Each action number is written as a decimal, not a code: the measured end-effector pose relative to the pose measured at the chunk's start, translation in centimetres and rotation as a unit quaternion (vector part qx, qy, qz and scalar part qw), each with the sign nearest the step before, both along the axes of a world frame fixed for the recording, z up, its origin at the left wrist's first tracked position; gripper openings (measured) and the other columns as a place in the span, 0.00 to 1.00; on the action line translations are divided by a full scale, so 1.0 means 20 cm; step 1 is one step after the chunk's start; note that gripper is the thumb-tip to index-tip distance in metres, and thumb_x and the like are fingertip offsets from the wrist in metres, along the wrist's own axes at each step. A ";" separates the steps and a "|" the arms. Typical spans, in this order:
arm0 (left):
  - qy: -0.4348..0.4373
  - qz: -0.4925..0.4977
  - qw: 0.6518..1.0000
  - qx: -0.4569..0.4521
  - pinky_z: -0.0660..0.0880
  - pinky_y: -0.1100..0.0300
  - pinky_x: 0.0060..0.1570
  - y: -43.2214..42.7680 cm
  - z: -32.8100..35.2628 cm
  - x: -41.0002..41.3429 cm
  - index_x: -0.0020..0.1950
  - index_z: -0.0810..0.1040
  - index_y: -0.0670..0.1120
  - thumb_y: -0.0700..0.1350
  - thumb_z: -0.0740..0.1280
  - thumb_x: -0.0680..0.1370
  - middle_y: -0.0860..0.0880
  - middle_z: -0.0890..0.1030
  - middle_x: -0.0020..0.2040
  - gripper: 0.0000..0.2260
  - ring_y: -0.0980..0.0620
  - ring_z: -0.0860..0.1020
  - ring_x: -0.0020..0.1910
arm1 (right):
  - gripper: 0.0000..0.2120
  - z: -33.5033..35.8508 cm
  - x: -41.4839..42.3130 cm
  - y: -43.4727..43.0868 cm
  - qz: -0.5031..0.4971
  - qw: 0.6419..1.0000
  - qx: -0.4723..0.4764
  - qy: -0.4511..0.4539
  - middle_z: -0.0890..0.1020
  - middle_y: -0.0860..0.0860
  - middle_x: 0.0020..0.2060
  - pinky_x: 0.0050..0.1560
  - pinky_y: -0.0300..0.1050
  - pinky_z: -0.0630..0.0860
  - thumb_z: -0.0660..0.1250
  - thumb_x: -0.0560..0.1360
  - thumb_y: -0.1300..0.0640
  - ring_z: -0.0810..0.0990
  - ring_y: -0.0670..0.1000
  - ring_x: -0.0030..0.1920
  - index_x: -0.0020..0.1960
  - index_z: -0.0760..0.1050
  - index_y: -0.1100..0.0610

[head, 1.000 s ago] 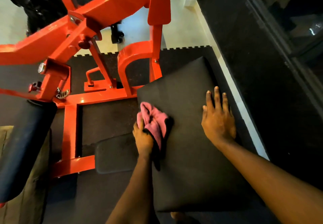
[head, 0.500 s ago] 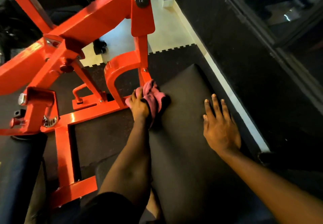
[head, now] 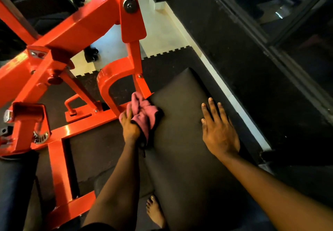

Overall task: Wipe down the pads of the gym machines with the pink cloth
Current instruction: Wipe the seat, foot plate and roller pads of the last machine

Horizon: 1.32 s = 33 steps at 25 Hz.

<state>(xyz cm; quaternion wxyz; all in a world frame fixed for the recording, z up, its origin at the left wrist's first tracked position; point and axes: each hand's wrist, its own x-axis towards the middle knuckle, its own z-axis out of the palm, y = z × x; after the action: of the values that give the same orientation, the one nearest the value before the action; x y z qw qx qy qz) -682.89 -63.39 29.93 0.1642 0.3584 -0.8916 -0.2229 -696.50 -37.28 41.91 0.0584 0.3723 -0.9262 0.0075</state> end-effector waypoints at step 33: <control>0.018 -0.174 0.984 -0.030 0.70 0.37 0.65 2.16 0.83 0.02 0.79 0.63 0.52 0.53 0.58 0.78 0.44 0.62 0.79 0.28 0.41 0.62 0.76 | 0.10 0.29 0.20 1.38 -0.148 0.679 -0.479 -0.536 0.82 0.55 0.45 0.45 0.36 0.76 0.60 0.84 0.64 0.82 0.46 0.42 0.55 0.78 0.68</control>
<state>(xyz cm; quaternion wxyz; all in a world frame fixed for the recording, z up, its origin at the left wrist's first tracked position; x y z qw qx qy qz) -682.40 -20.14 46.49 0.1496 0.1891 -0.9434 -0.2279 -692.52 -9.66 47.73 -0.2775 0.0837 -0.7116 0.6400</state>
